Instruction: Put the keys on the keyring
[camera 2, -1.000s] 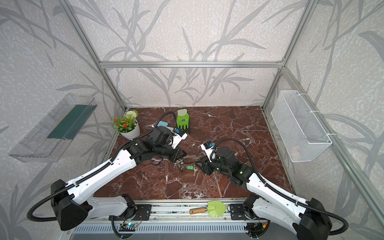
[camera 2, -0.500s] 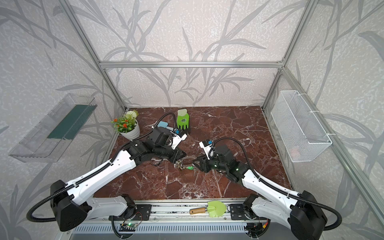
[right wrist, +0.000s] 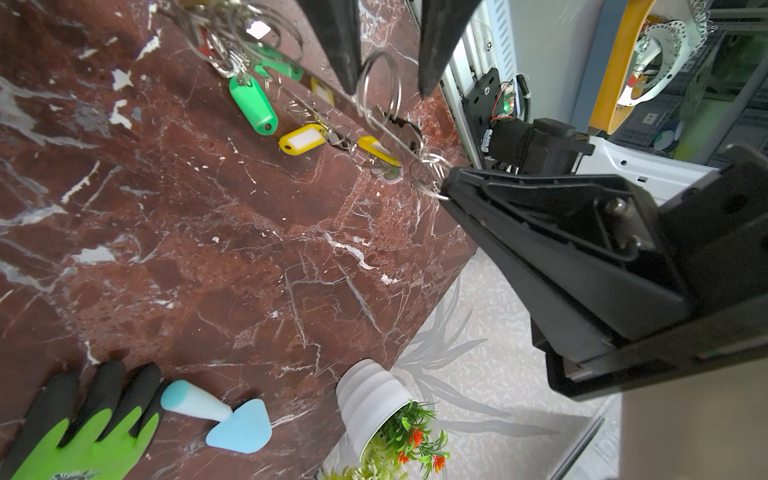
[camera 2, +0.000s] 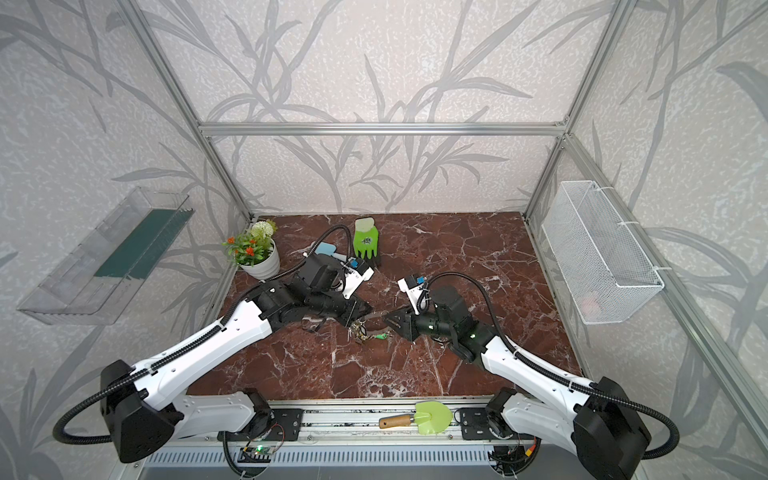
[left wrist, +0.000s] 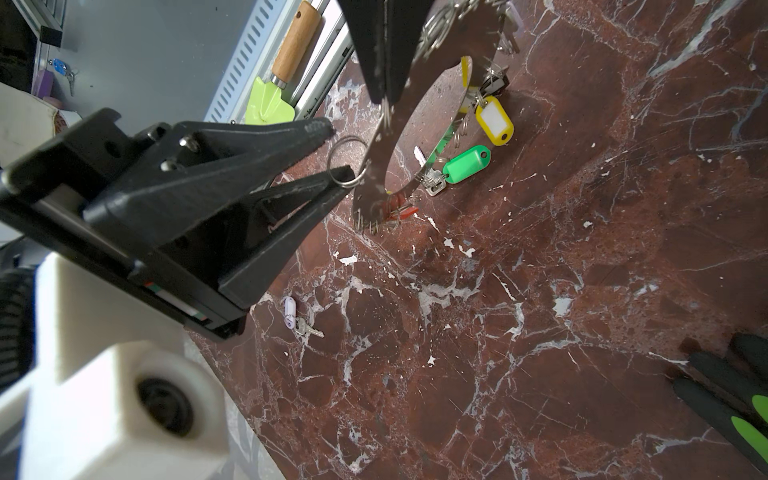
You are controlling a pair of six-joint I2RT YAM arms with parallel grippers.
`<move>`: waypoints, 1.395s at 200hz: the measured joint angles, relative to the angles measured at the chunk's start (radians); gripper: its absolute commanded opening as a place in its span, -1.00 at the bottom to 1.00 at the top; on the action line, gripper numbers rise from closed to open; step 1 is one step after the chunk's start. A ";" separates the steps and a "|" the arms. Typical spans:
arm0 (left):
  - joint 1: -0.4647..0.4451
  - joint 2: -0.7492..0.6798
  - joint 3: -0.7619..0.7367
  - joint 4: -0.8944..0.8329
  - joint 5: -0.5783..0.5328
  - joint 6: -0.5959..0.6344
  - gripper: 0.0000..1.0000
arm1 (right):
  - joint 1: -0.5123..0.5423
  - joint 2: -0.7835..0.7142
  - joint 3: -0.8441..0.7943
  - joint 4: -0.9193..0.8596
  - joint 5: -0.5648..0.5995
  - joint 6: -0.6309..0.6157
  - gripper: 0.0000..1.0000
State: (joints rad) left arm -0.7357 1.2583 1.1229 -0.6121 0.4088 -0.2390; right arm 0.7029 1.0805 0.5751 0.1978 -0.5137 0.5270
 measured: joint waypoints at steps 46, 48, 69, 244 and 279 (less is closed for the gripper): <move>0.000 0.000 -0.002 0.001 0.000 0.000 -1.00 | -0.002 0.014 0.000 0.007 0.016 0.016 -0.69; 0.000 0.000 -0.002 0.001 0.000 0.000 -1.00 | -0.003 0.014 0.000 0.007 0.016 0.019 -0.70; 0.000 0.000 -0.012 0.008 -0.004 -0.001 -1.00 | -0.012 0.019 0.000 0.007 0.026 0.034 -0.79; -0.001 -0.184 -0.138 0.109 0.058 -0.031 0.30 | -0.023 0.029 0.032 0.069 0.113 -0.157 -1.00; 0.032 -0.308 -0.176 0.178 -0.047 -0.072 0.21 | -0.028 0.011 -0.011 0.211 0.093 -0.191 -1.00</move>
State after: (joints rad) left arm -0.7040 0.9504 0.9470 -0.4343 0.3622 -0.3111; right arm 0.6750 1.0912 0.5644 0.4091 -0.4202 0.3363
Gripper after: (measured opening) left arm 0.616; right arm 0.050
